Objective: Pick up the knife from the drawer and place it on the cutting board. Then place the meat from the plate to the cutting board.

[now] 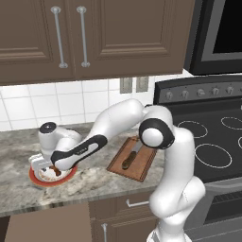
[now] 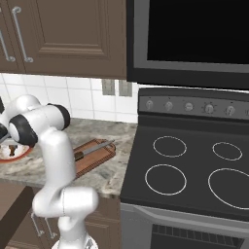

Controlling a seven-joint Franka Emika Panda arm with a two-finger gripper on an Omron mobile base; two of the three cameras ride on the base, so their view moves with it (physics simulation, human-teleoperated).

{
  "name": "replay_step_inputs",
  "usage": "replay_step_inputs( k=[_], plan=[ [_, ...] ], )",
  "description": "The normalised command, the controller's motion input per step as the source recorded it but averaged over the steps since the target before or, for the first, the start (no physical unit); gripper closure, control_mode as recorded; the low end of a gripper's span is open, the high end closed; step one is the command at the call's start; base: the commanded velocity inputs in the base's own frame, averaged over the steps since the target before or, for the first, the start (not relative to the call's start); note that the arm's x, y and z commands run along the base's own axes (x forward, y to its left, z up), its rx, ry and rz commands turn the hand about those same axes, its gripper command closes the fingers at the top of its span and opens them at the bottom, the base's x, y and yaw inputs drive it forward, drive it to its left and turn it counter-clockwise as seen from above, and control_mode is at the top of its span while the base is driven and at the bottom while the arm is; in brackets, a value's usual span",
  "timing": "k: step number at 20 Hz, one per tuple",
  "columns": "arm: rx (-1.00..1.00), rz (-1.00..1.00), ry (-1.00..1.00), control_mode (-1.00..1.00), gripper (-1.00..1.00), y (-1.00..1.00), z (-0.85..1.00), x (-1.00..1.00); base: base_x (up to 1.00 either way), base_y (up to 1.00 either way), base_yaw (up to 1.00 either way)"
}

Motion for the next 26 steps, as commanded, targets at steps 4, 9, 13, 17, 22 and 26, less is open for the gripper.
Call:
replay_step_inputs(
  k=[4, 9, 13, 17, 22, 26],
  plan=[
    [0.0, 0.0, 0.0, -1.0, -1.0, -0.12, -0.23, 0.01, 0.0, 0.0, 0.0],
    [0.0, 0.0, 0.0, -1.0, -1.0, -0.11, -0.18, 0.03, 0.0, 0.0, 0.0],
    [0.0, 0.0, 0.01, -1.0, -1.0, 0.0, -0.11, 0.1, 0.0, 0.0, 0.0],
    [0.0, 0.0, 0.01, -1.0, -1.0, 0.0, -0.07, 0.12, 0.0, 0.0, 0.0],
    [0.0, 0.0, 0.01, -1.0, -1.0, 0.0, -0.07, 0.15, 0.0, 0.0, 0.0],
    [0.0, 0.0, 0.02, -1.0, -1.0, 0.0, -0.06, 0.18, 0.0, 0.0, 0.0]
  ],
)
